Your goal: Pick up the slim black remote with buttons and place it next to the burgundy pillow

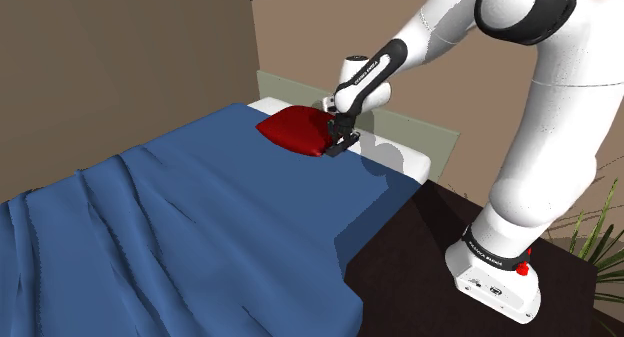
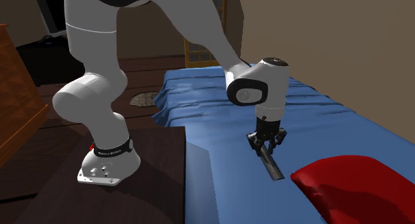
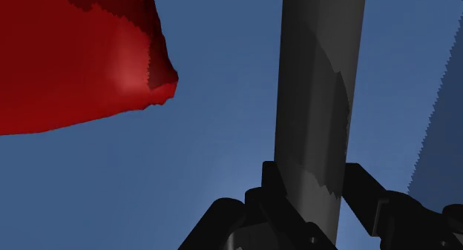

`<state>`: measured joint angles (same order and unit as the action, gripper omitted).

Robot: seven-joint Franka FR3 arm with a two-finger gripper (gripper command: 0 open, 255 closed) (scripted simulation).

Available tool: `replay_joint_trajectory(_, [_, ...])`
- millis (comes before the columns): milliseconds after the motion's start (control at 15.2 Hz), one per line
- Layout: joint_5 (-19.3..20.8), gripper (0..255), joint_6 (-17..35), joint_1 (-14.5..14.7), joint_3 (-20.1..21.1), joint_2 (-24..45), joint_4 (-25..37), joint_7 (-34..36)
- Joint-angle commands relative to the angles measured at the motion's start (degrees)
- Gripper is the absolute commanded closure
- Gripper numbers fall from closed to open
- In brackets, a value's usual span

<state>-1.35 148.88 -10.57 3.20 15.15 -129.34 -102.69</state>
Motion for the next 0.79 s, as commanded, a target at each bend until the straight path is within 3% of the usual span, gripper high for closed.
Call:
replay_joint_trajectory(0, [-0.6,255,-0.8,-1.8,-0.6,0.4,1.2,-3.0])
replay_joint_trajectory(528, [-2.6,255,-4.4,-9.6,-2.8,5.5,9.5,-14.5])
replay_joint_trajectory(726, [-2.7,255,-2.5,-9.6,-2.7,7.3,9.4,-14.6])
